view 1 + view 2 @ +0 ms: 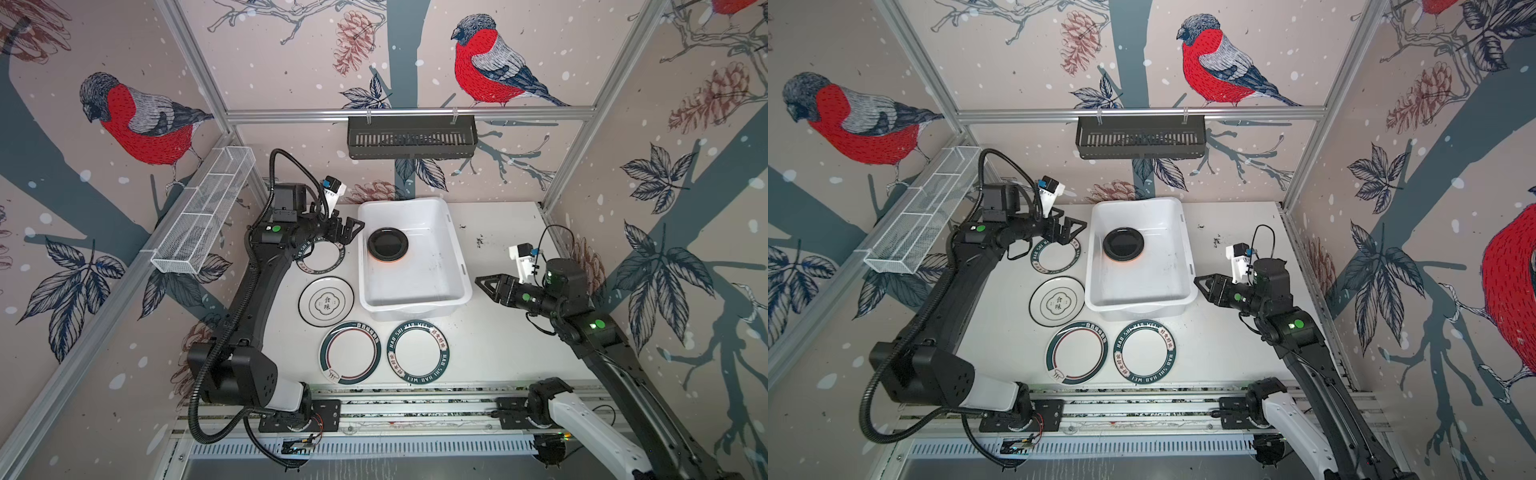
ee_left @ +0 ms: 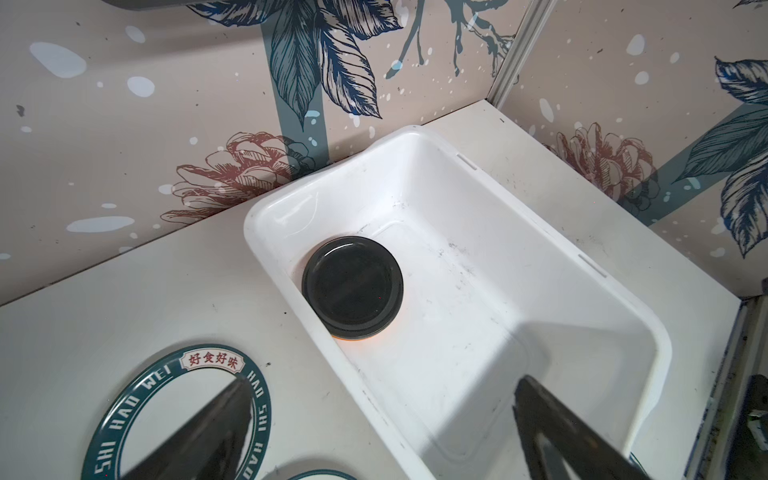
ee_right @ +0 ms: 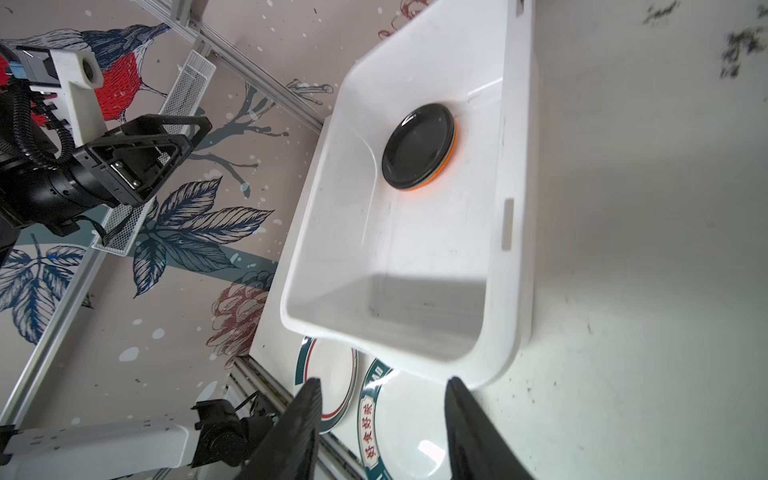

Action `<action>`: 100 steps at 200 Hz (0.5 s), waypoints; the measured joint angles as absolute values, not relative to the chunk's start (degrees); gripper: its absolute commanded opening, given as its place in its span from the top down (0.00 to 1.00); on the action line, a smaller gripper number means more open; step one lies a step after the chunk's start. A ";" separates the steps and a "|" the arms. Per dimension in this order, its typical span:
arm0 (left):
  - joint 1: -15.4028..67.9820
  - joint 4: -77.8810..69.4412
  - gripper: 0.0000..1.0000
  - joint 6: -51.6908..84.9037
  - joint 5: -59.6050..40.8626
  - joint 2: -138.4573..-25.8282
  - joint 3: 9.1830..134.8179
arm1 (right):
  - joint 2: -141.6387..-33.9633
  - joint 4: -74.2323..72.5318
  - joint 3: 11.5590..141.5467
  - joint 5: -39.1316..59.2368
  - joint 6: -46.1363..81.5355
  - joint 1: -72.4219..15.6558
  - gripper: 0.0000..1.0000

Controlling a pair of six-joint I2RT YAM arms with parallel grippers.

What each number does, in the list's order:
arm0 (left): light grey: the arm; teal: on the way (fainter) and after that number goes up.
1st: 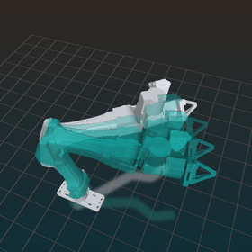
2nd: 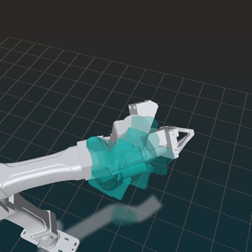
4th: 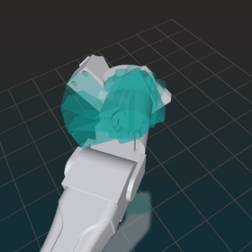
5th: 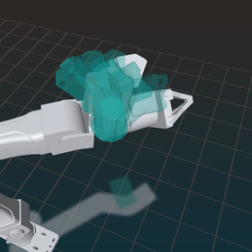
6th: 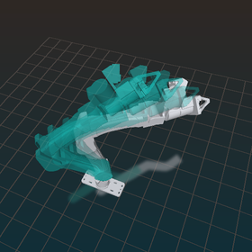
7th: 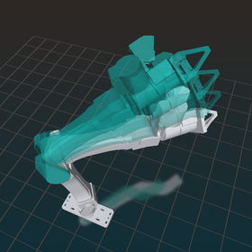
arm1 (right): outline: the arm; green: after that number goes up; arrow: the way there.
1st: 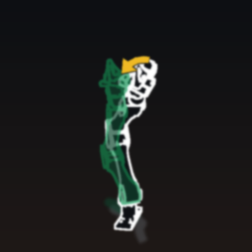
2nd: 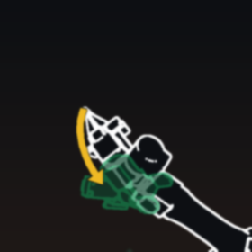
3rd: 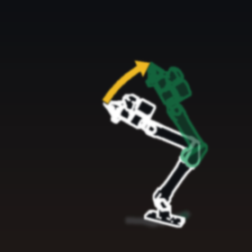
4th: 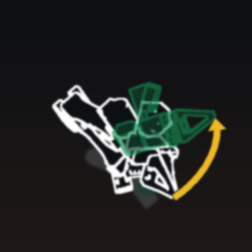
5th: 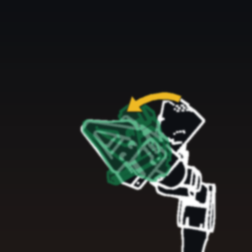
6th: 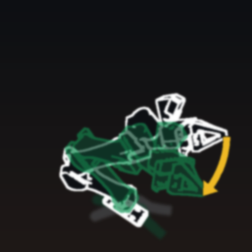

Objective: Place the plates into the plastic bin on the countertop
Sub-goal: 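Move the right gripper down to the green-rimmed white plate's edge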

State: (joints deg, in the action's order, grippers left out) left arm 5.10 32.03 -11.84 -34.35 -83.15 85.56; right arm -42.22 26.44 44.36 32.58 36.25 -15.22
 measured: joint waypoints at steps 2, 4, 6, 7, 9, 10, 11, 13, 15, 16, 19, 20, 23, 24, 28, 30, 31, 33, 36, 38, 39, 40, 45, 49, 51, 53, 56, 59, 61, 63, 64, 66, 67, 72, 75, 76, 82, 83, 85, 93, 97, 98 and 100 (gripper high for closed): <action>5.10 32.01 0.03 -11.86 -34.46 -83.09 85.45 | -41.95 26.57 44.10 32.67 36.27 -15.20 0.50; 5.13 32.01 0.02 -11.84 -34.54 -83.00 85.32 | -41.54 26.87 43.72 32.73 36.36 -15.18 0.50; 5.17 31.99 0.02 -11.81 -34.61 -82.91 85.19 | -41.12 27.16 43.38 32.82 36.56 -15.16 0.50; 5.17 31.97 0.02 -11.81 -34.63 -82.89 85.14 | -40.88 27.38 43.16 32.88 36.73 -15.11 0.50; 5.21 31.97 0.02 -11.81 -34.68 -82.83 85.03 | -40.56 27.68 42.83 32.99 37.15 -15.07 0.50; 5.21 31.97 0.02 -11.81 -34.72 -82.78 84.99 | -40.45 27.79 42.72 33.01 37.28 -15.07 0.50; 5.21 31.97 0.02 -11.81 -34.81 -82.72 84.88 | -40.23 27.94 42.50 33.08 37.56 -15.05 0.50; 5.21 31.92 0.02 -11.81 -34.94 -82.63 84.73 | -39.90 28.10 42.19 33.15 37.76 -15.05 0.50; 5.21 31.94 0.02 -11.81 -35.00 -82.56 84.62 | -39.62 28.25 41.87 33.19 37.74 -15.05 0.50; 5.21 31.97 0.02 -11.81 -35.03 -82.52 84.55 | -39.53 28.32 41.74 33.21 37.74 -15.05 0.50; 5.21 31.97 0.02 -11.81 -35.22 -82.43 84.38 | -39.09 28.60 41.12 33.36 37.80 -15.05 0.51; 5.21 31.94 0.02 -11.81 -35.38 -82.39 84.27 | -39.03 28.62 41.01 33.41 37.80 -15.05 0.51; 5.26 31.94 0.02 -11.84 -35.59 -82.26 84.07 | -38.65 28.82 40.36 33.54 37.89 -14.98 0.51; 5.26 31.94 0.03 -11.84 -35.66 -82.24 84.01 | -38.59 28.86 40.23 33.58 37.95 -14.96 0.51; 5.26 31.97 0.03 -11.84 -35.97 -82.08 83.72 | -38.15 29.02 39.38 33.93 38.59 -14.96 0.52; 5.26 31.97 0.02 -11.84 -36.05 -82.06 83.61 | -37.93 29.15 38.92 34.09 38.96 -14.96 0.52; 5.28 31.97 0.02 -11.86 -36.14 -82.02 83.53 | -37.87 29.21 38.74 34.13 39.03 -14.96 0.52; 5.32 31.97 0.02 -11.90 -36.25 -81.97 83.37 | -37.74 29.32 38.26 34.30 39.24 -14.96 0.52; 5.34 31.97 0.02 -11.99 -36.40 -81.93 83.20 | -37.52 29.52 37.63 34.48 39.20 -14.96 0.52; 5.37 31.97 0.02 -12.01 -36.56 -81.91 83.09 | -37.41 29.65 37.10 34.61 39.27 -14.96 0.52; 5.37 31.97 0.02 -12.01 -36.60 -81.89 83.05 | -37.36 29.69 36.75 34.72 39.33 -14.96 0.52; 5.39 31.97 0.02 -12.01 -36.64 -81.89 83.00 | -37.32 29.69 36.58 34.76 39.38 -14.96 0.53; 5.43 32.01 0.02 -12.14 -37.06 -81.89 82.78 | -37.26 29.93 35.35 35.11 39.92 -15.00 0.53; 5.48 32.01 0.02 -12.29 -37.26 -81.89 82.65 | -37.26 30.06 34.33 35.38 40.77 -15.09 0.54; 5.52 32.03 0.02 -12.32 -37.32 -81.89 82.59 | -37.23 30.26 33.76 35.51 40.82 -15.11 0.54; 5.54 32.05 0.03 -12.34 -37.36 -81.91 82.52 | -37.17 30.33 33.26 35.68 40.80 -15.14 0.54; 5.61 32.10 0.02 -12.40 -37.41 -81.91 82.43 | -37.15 30.35 32.53 35.83 40.91 -15.22 0.54; 5.67 32.14 0.03 -12.43 -37.45 -81.91 82.37 | -37.15 30.35 31.59 36.03 41.39 -15.25 0.54; 5.72 32.16 0.02 -12.45 -37.47 -81.91 82.30 | -37.12 30.37 31.24 36.12 41.74 -15.25 0.55; 5.74 32.21 0.03 -12.47 -37.50 -81.89 82.26 | -37.10 30.48 30.74 36.18 42.17 -15.31 0.55; 5.76 32.21 0.03 -12.47 -37.50 -81.89 82.24 | -37.06 30.63 30.39 36.27 42.33 -15.35 0.55; 5.78 32.21 0.02 -12.47 -37.52 -81.89 82.17 | -36.99 30.74 29.91 36.47 42.39 -15.33 0.55; 5.80 32.21 0.02 -12.49 -37.52 -81.87 82.15 | -36.97 30.76 29.76 36.53 42.41 -15.33 0.55; 5.80 32.23 0.02 -12.51 -37.60 -81.82 82.04 | -36.67 30.70 28.49 37.06 42.68 -15.35 0.55; 5.82 32.23 0.02 -12.51 -37.65 -81.78 81.97 | -36.40 30.48 27.62 37.39 43.46 -15.44 0.56; 5.85 32.23 0.03 -12.53 -37.67 -81.76 81.93 | -36.36 30.46 27.42 37.43 43.59 -15.46 0.56; 5.85 32.27 0.02 -12.62 -37.76 -81.62 81.76 | -35.94 30.15 25.85 37.78 44.23 -15.70 0.56; 5.85 32.29 0.02 -12.67 -37.78 -81.56 81.73 | -35.90 30.13 25.67 37.78 44.34 -15.75 0.56; 5.85 32.34 0.02 -12.67 -37.80 -81.52 81.69 | -35.79 30.06 25.19 37.87 44.77 -15.84 0.56; 5.85 32.38 0.02 -12.75 -37.91 -81.12 81.49 | -35.44 29.54 23.35 38.26 45.58 -16.23 0.56; 5.85 32.38 0.03 -12.93 -37.91 -80.90 81.41 | -35.27 29.28 22.59 38.35 46.19 -16.45 0.56; 5.85 32.38 0.02 -12.93 -37.91 -80.86 81.38 | -35.24 29.15 22.26 38.44 46.48 -16.53 0.56; 5.85 32.38 0.02 -12.95 -37.95 -80.75 81.34 | -35.20 28.95 21.82 38.54 46.85 -16.62 0.56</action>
State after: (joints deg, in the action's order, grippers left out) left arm 5.85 32.38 -12.95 -37.95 -80.75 81.34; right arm -35.20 28.95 21.82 38.54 46.85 -16.62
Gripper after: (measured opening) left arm 0.977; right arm 0.441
